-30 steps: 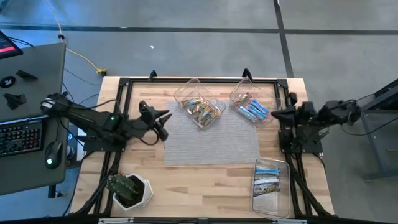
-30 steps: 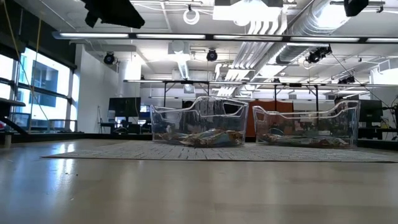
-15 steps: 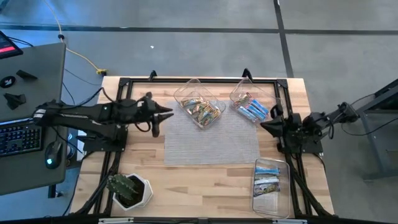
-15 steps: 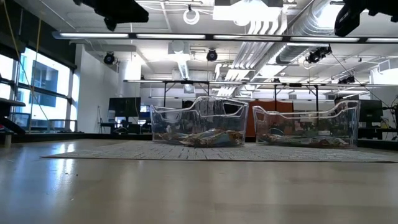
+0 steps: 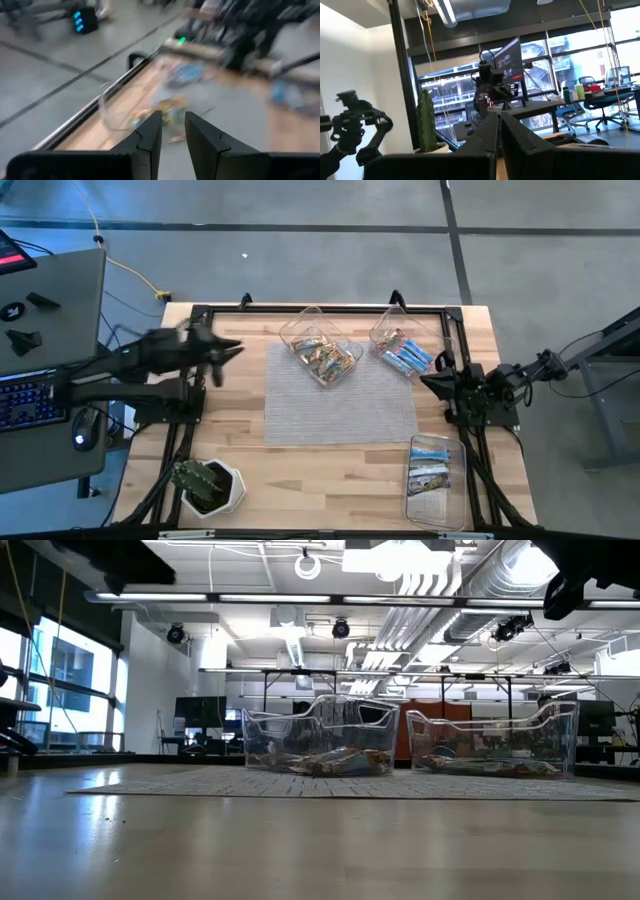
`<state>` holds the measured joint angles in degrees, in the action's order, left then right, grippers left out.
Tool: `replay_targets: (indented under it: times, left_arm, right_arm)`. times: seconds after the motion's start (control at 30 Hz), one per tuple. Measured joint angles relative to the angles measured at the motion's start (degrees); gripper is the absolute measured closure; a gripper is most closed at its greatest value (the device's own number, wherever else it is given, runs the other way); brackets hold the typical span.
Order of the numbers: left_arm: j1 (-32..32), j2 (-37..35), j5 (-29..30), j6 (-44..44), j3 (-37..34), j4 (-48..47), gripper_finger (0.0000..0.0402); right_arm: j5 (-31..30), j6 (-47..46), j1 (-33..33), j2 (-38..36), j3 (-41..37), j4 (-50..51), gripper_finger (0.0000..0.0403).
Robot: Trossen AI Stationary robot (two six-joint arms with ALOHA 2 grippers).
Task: Pick and place Granola Bars by type
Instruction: Return to Home Position
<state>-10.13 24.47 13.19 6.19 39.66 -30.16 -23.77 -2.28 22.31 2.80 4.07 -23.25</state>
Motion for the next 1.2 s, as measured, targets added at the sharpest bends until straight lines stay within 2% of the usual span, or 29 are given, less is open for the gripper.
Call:
replay_targets:
  times: [0.27,0.37,0.43,0.53,0.67,0.73,0.9,1.1,1.2]
  left_arm:
    - [0.0,-24.1,-8.6,5.8,-11.0,0.8,0.0321]
    - [0.0,-23.8,-12.0,6.6,-12.5,3.4,0.0321]
    - [0.0,-21.2,-14.1,3.9,-12.9,5.0,0.0321]
    - [0.0,-19.7,-17.4,1.7,-13.5,6.7,0.0321]
    - [0.0,-19.7,-17.4,0.4,-14.8,9.2,0.0321]
    - [0.0,-19.7,-17.3,0.2,-16.6,12.2,0.0321]
    - [0.0,-19.9,-18.4,2.8,-22.8,19.4,0.0321]
    - [0.0,-19.8,-18.8,3.9,-27.5,21.6,0.0321]
    - [0.0,-19.8,-18.9,3.2,-28.2,22.8,0.0321]
  right_arm:
    - [0.1,1.5,0.0,-2.4,-0.2,2.6,0.0400]
    - [-0.2,2.2,0.0,-2.5,-0.3,5.7,0.0397]
    - [0.4,3.1,0.0,-2.1,-0.2,6.4,0.0396]
    - [4.9,6.1,0.0,-1.9,-0.2,6.5,0.0396]
    - [10.6,7.4,0.0,-2.1,-0.2,4.7,0.0400]
    - [10.3,7.3,0.0,-2.0,-0.2,5.0,0.0402]
    - [4.0,7.3,0.0,-1.8,-0.2,5.0,0.0402]
    - [7.5,6.4,0.0,-1.6,-2.2,2.5,0.0403]
    - [6.9,6.8,0.0,-1.5,-3.5,2.0,0.0403]
